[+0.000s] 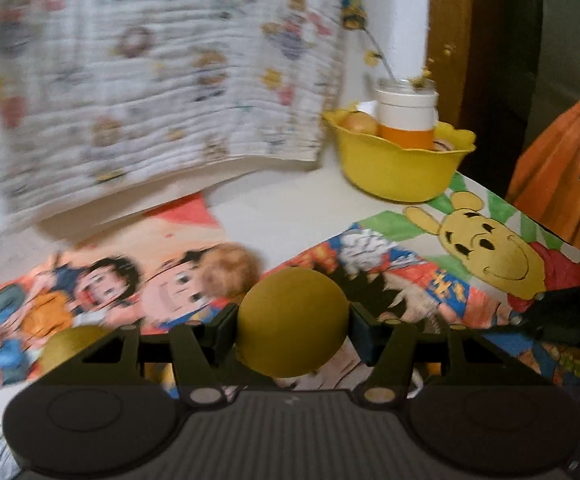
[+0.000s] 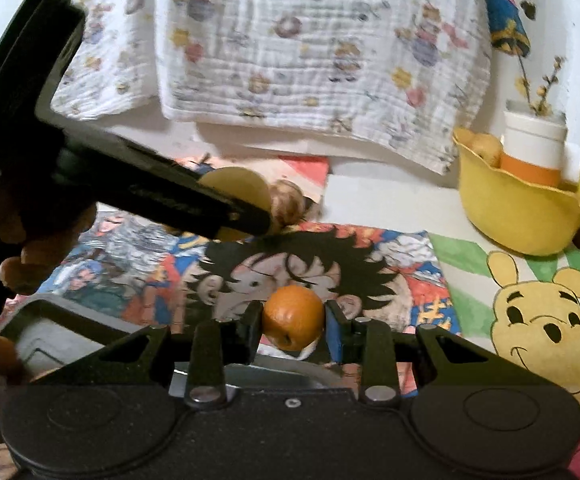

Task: Organize fruits
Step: 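Carry the lemon to the tray with the left tool while the right tool carries the orange there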

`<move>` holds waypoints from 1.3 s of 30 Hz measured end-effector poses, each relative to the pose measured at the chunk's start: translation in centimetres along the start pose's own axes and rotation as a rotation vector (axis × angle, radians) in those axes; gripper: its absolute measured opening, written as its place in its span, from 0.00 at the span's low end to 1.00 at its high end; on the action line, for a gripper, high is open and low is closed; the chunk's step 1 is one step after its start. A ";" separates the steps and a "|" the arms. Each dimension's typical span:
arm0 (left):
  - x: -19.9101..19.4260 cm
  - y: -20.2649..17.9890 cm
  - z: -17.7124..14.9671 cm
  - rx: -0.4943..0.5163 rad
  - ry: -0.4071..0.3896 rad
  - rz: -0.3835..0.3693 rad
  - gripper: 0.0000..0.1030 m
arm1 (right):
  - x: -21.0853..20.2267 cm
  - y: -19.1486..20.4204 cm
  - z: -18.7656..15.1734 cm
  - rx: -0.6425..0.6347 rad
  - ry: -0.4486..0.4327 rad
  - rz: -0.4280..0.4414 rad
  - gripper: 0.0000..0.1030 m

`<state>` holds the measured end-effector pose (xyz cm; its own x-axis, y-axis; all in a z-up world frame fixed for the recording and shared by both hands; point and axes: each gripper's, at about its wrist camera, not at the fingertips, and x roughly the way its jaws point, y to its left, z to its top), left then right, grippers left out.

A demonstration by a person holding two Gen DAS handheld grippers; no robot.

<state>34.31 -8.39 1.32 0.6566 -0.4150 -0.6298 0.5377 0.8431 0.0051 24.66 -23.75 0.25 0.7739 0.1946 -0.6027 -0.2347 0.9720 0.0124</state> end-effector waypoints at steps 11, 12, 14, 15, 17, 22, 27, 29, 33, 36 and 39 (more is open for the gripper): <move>-8.6 4.4 -5.5 -0.161 -0.009 0.090 0.61 | -1.1 4.8 0.6 -0.042 0.012 0.124 0.34; -9.2 4.7 -6.0 -0.176 -0.007 0.097 0.61 | -0.8 5.4 0.6 -0.043 0.022 0.137 0.34; -10.5 5.3 -7.1 -0.190 -0.002 0.118 0.61 | -0.4 6.3 0.7 -0.043 0.042 0.170 0.34; -10.9 5.5 -7.7 -0.194 0.002 0.130 0.61 | -0.3 6.7 0.8 -0.046 0.051 0.184 0.34; -11.7 5.9 -8.7 -0.209 0.010 0.142 0.61 | 0.0 7.6 1.0 -0.058 0.067 0.202 0.34; -12.2 6.3 -10.4 -0.264 0.039 0.128 0.61 | 0.7 8.9 1.2 -0.075 0.118 0.233 0.34; -12.1 6.2 -11.4 -0.291 0.055 0.098 0.61 | 1.1 9.5 0.8 -0.102 0.174 0.233 0.34; -12.2 5.9 -11.6 -0.282 0.059 0.087 0.61 | 1.1 9.7 0.7 -0.111 0.187 0.233 0.34; -12.0 5.2 -11.9 -0.273 0.090 0.044 0.61 | 0.9 9.7 0.7 -0.134 0.199 0.220 0.34; -11.5 4.9 -12.2 -0.271 0.115 0.038 0.61 | 1.1 9.5 0.8 -0.146 0.216 0.214 0.34; -11.2 5.1 -12.5 -0.281 0.142 0.028 0.61 | 1.2 9.2 1.0 -0.140 0.239 0.226 0.34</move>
<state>23.11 4.76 -1.31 0.5780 -0.3547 -0.7349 0.3400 0.9234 -0.1783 24.02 -14.43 0.39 0.5378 0.3497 -0.7671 -0.4754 0.8772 0.0666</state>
